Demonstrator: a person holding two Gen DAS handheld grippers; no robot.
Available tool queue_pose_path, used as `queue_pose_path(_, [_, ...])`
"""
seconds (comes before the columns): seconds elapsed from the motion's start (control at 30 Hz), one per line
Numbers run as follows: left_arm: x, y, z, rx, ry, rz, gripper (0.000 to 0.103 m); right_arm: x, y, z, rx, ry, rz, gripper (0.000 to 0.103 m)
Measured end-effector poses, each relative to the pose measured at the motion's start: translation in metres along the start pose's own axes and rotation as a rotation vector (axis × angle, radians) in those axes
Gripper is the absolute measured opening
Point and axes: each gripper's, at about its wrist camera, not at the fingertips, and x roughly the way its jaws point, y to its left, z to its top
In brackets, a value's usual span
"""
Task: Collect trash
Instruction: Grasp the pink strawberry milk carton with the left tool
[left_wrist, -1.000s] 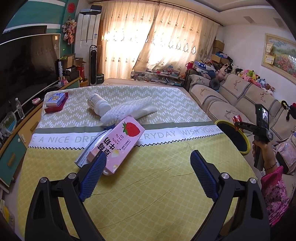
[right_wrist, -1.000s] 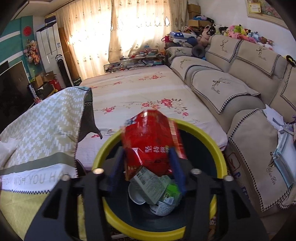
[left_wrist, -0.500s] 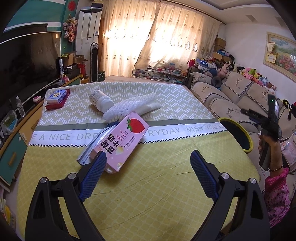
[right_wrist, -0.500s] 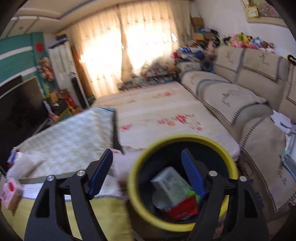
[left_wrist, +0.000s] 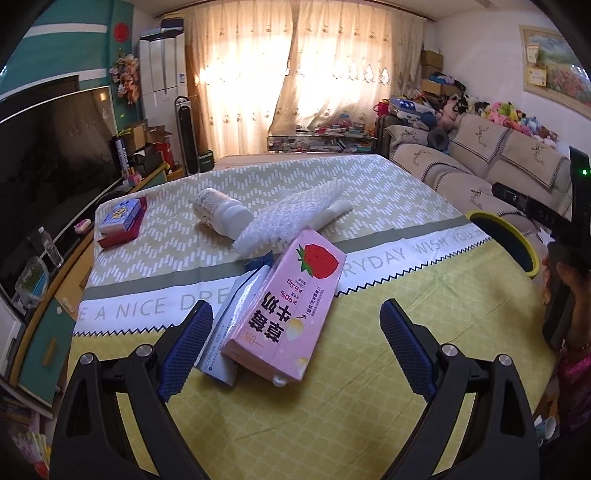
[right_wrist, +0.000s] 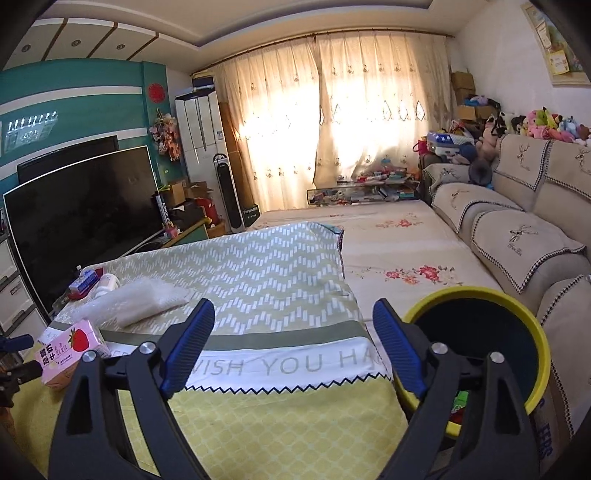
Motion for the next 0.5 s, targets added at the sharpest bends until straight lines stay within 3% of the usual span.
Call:
queue_pose_path(0.17, [0.021,0.002,-0.003,0.025,0.055,-0.007,0.090,0.004,0.000,-0.002,0.003,0.027,-0.002,0.083])
queue_pose_path(0.37, [0.030,-0.001,-0.007,0.043,0.088,0.001,0.083,0.008,-0.001,-0.001,0.009,0.048,-0.001,0.084])
queue_pose_path(0.43, [0.033,-0.004,-0.008,0.046,0.110,-0.021,0.075,0.008,-0.002,-0.001,0.014,0.051,0.002,0.084])
queue_pose_path(0.5, [0.038,-0.006,-0.009,0.028,0.158,-0.095,0.059,0.009,-0.001,-0.001,0.016,0.054,0.002,0.084])
